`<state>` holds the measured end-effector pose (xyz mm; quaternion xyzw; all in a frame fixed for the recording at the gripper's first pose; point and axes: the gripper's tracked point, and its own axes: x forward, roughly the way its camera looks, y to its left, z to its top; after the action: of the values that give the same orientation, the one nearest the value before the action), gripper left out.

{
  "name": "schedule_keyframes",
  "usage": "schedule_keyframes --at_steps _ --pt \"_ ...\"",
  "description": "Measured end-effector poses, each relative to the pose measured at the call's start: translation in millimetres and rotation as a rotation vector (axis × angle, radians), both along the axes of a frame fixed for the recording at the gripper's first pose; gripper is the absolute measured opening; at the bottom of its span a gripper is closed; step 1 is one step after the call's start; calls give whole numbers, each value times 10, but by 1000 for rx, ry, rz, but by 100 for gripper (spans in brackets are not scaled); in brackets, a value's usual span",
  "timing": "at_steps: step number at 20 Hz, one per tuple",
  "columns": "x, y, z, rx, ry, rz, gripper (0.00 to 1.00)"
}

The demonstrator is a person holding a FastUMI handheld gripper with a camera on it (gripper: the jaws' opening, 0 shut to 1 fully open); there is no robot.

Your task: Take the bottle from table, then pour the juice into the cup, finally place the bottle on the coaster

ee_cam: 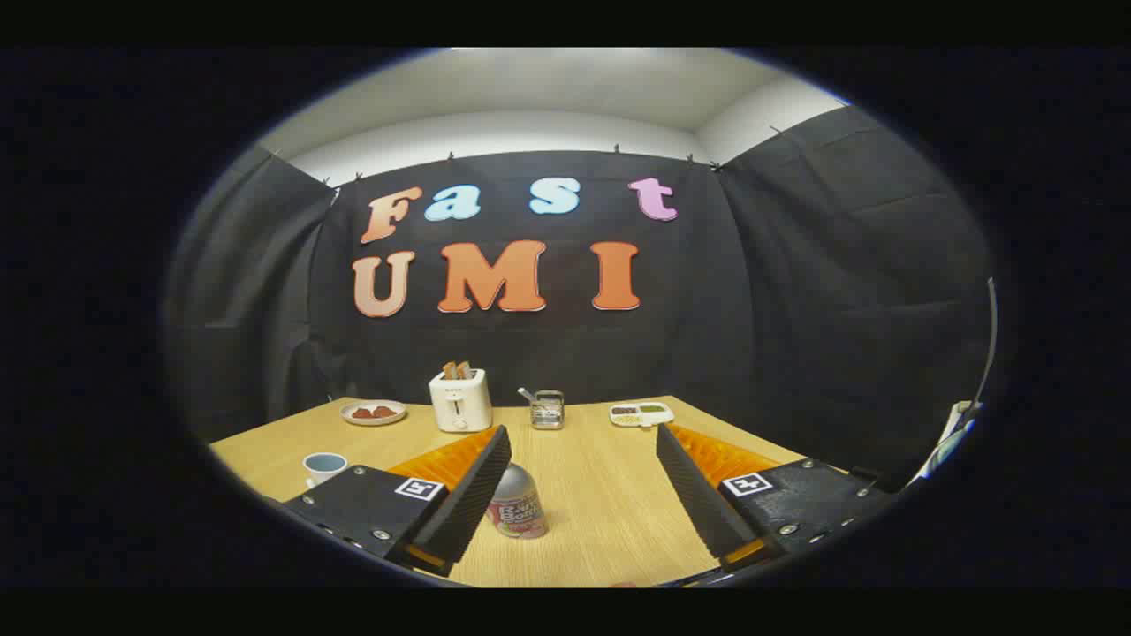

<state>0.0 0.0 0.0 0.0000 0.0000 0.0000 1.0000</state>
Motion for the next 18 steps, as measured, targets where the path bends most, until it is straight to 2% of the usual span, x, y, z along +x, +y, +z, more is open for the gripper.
schedule_keyframes --at_steps 5,9,11,18 --pt "-124 99 94 66 -10 34 98" --pt "-175 -41 127 12 -17 -10 99" --pt "-191 59 102 6 -10 15 99" --pt "-150 152 10 -9 8 22 99"
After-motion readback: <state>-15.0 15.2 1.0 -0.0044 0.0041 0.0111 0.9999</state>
